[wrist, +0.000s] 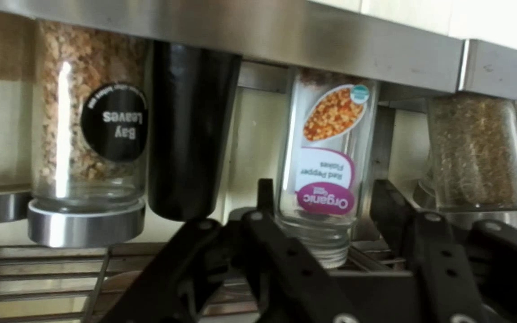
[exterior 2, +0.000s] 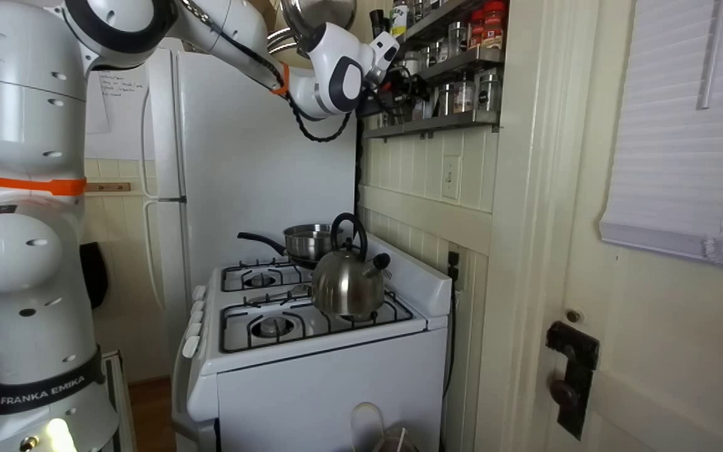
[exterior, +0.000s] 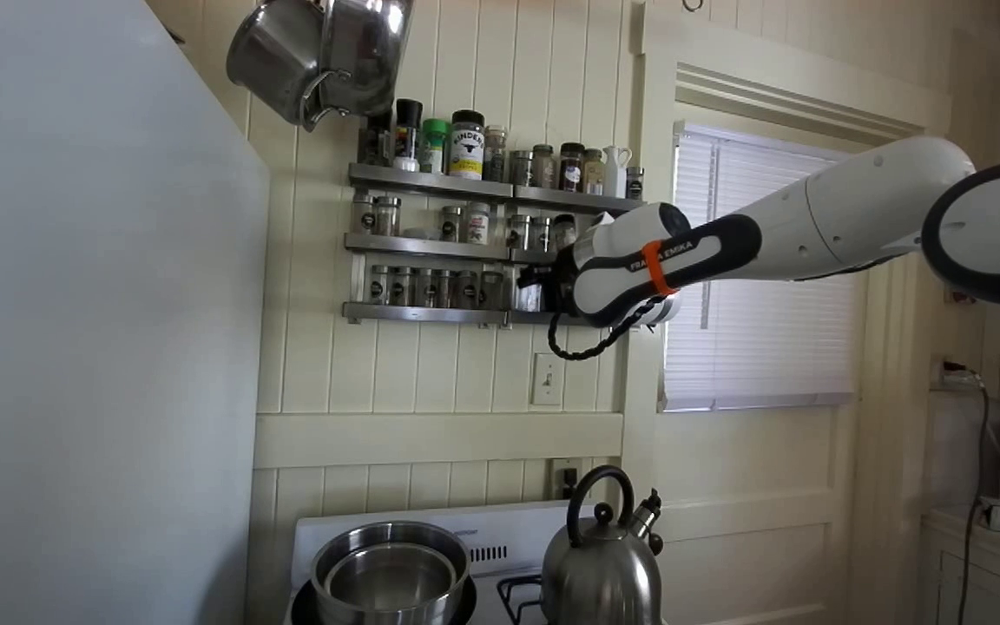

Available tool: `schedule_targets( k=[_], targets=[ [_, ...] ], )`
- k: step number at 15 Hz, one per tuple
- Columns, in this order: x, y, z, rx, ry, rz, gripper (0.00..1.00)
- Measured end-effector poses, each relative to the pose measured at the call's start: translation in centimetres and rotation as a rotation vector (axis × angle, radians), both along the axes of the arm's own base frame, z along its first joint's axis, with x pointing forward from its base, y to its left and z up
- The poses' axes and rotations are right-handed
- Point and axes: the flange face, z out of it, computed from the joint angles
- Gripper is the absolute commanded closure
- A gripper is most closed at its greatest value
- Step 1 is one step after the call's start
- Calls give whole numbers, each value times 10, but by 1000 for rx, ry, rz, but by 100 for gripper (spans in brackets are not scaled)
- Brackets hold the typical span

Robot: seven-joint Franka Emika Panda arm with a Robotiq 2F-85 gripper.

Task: Pour some spice into the silver bowl

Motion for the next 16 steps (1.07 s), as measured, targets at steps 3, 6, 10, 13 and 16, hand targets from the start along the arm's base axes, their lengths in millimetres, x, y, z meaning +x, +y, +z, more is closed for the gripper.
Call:
schedule_targets(
  k=[3, 6, 10, 13, 16],
  targets=[
    [1, -1, -2, 1, -5, -1, 77],
    [1, -1, -2, 2, -7, 0, 77],
    [0, -1, -1, -2, -13, 1, 77],
    [-4, -8, 2, -15, -50, -7, 77],
    [-7, -18, -2, -36, -70, -18, 77]
  ],
)
